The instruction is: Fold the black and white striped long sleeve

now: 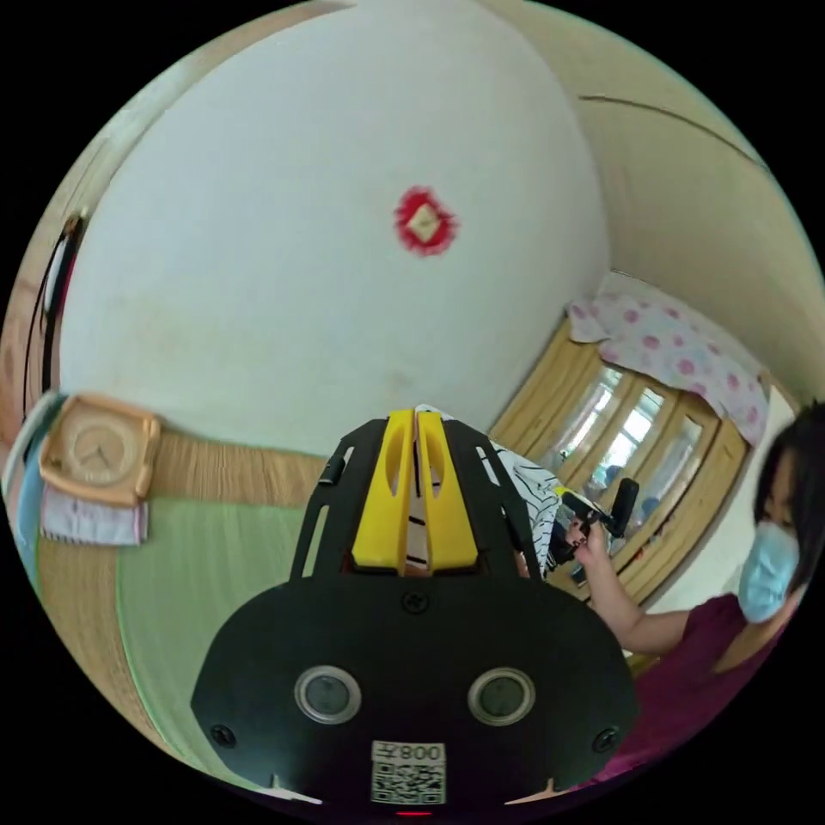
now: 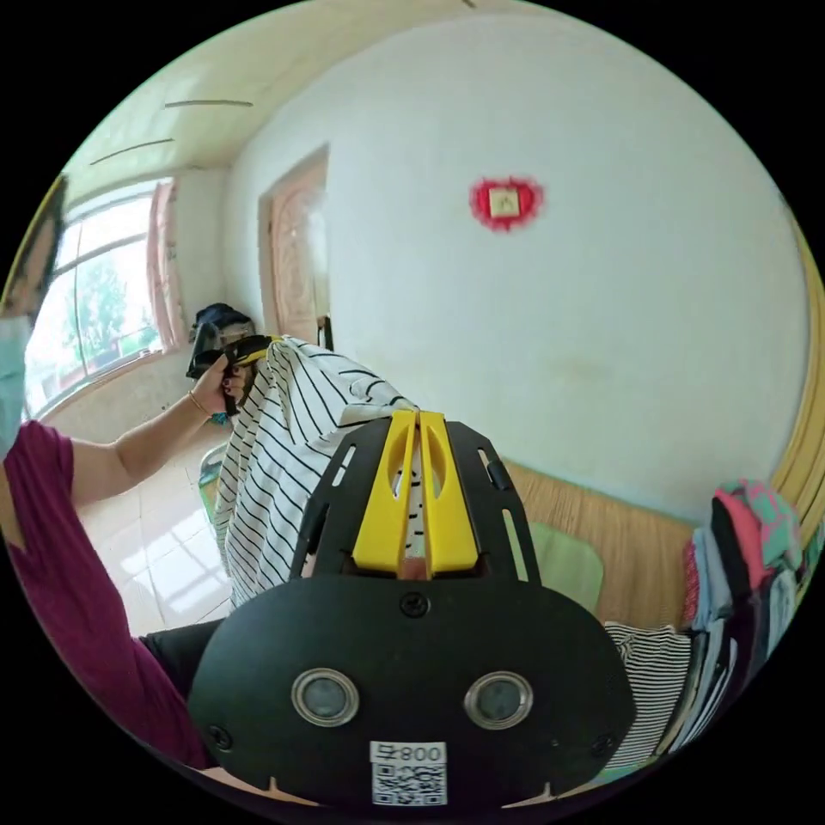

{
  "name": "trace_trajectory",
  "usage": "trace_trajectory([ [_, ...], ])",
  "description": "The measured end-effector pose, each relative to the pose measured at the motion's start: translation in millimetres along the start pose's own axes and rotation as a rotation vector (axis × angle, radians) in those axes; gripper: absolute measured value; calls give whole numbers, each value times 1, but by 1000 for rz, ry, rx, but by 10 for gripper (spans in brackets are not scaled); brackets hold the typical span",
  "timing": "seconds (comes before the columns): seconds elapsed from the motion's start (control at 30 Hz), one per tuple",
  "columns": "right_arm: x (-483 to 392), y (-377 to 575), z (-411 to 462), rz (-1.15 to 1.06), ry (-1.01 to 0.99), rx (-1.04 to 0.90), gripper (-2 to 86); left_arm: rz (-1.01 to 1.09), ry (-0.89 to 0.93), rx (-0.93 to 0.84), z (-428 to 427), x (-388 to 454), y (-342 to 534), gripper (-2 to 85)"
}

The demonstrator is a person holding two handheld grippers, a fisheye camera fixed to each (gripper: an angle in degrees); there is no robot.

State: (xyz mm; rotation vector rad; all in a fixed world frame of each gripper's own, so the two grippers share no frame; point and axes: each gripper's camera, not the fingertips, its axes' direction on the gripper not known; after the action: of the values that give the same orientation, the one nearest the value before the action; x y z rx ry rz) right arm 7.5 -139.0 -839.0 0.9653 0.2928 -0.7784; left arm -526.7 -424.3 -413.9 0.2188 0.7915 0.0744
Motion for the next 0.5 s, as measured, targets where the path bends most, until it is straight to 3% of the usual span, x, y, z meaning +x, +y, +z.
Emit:
trace_trajectory([
  [0.07, 20, 26, 86, 99, -57, -124, 40, -127, -129, -102, 87, -61, 16, 34],
  [0.2, 44, 144, 245, 323, -19, -371, 76, -272, -285, -244, 179, -134, 71, 79],
  [0.33, 12, 284, 314, 353, -74, -491, 84, -343, -299, -352, 227, -175, 158, 98],
  [0.5, -102, 486, 368, 328, -18, -643, 99, -366, -428, -454, 237, -168, 241, 111],
])
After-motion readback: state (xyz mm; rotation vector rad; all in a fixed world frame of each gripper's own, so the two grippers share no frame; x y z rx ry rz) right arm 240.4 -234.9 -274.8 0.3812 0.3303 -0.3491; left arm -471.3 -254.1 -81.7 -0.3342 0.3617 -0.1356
